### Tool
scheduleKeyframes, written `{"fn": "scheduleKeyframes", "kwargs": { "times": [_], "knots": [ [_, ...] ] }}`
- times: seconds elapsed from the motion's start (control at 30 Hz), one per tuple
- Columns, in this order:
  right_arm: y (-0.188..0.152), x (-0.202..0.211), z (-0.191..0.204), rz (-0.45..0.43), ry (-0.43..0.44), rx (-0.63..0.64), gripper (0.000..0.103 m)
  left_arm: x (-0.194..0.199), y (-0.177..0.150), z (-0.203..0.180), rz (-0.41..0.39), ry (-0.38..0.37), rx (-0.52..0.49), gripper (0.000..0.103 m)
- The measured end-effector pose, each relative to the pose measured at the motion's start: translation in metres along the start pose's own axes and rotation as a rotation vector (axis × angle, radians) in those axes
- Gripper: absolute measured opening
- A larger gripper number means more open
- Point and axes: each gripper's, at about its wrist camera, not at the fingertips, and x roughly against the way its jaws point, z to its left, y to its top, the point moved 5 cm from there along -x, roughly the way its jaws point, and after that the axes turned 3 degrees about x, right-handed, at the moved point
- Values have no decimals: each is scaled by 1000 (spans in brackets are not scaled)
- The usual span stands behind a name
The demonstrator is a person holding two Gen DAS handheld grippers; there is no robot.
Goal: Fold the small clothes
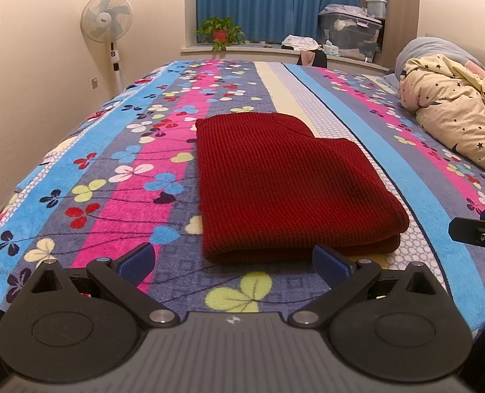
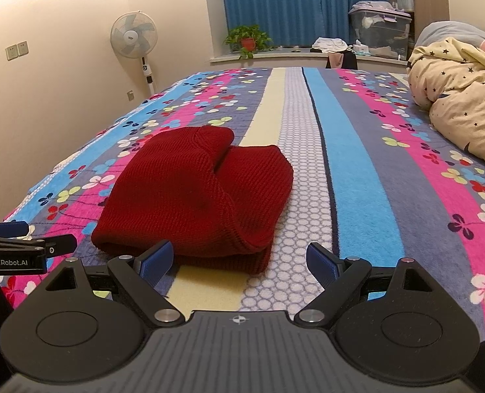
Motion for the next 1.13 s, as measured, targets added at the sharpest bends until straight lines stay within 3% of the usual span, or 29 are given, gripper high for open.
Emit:
{"fn": "scheduleKeyframes", "kwargs": {
  "times": [1.13],
  "knots": [
    [0,0,1,0,-1,1,89,-1,-1,-1,-2,-7,-8,102]
  ]
}}
